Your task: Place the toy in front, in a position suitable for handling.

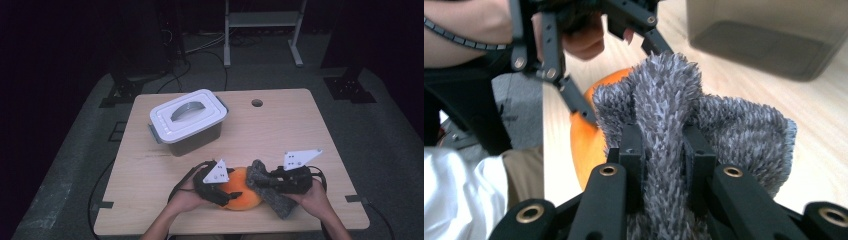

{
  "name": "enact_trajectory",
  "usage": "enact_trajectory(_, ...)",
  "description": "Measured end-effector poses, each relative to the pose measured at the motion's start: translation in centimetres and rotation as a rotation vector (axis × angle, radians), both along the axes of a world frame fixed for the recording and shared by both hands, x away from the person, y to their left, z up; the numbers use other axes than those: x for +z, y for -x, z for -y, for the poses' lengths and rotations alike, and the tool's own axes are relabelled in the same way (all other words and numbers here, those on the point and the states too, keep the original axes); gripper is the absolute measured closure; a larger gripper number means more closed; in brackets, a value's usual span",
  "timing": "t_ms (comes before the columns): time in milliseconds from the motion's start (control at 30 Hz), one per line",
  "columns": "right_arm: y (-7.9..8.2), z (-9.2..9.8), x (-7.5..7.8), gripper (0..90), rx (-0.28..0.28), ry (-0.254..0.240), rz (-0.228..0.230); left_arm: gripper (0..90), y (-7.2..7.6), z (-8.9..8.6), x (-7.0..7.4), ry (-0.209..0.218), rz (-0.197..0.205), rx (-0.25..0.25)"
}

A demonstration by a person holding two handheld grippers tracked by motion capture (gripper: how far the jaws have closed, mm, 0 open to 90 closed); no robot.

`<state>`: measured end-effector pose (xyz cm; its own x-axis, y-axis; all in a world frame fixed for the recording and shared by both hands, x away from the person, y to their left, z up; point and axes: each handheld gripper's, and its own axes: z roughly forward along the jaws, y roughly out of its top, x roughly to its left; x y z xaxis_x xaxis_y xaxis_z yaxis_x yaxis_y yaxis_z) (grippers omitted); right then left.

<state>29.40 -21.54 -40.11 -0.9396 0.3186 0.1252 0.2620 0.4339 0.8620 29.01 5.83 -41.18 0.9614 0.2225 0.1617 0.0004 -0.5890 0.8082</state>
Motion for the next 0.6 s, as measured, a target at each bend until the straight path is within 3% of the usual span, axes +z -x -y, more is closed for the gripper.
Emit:
enact_trajectory(67, -0.2, -0.3, -0.1, 74.9, -0.002, 0.01, 0.0, 24.5, -0.2, 0.1, -0.3, -0.017, -0.024, -0.008)
enact_trajectory(133, -0.4, -0.3, -0.9, 74.8, 0.004, 0.011, -0.026, 23.0, -0.7, -0.7, -0.9, -0.02, -0.084, -0.01)
enact_trajectory(300, -0.8, 0.4, -2.3, 74.8, -0.002, 0.011, -0.086, 21.3, -1.3, -2.3, -1.5, -0.018, -0.142, -0.005)
enact_trajectory(433, -1.1, 1.3, -3.2, 74.7, -0.015, 0.008, -0.131, 21.1, -1.3, -3.0, -1.8, -0.018, -0.157, -0.013)
enact_trajectory(600, -1.0, 1.1, -2.2, 74.4, -0.018, -0.031, -0.095, 20.9, -1.6, -3.3, -1.9, -0.018, -0.17, -0.018)
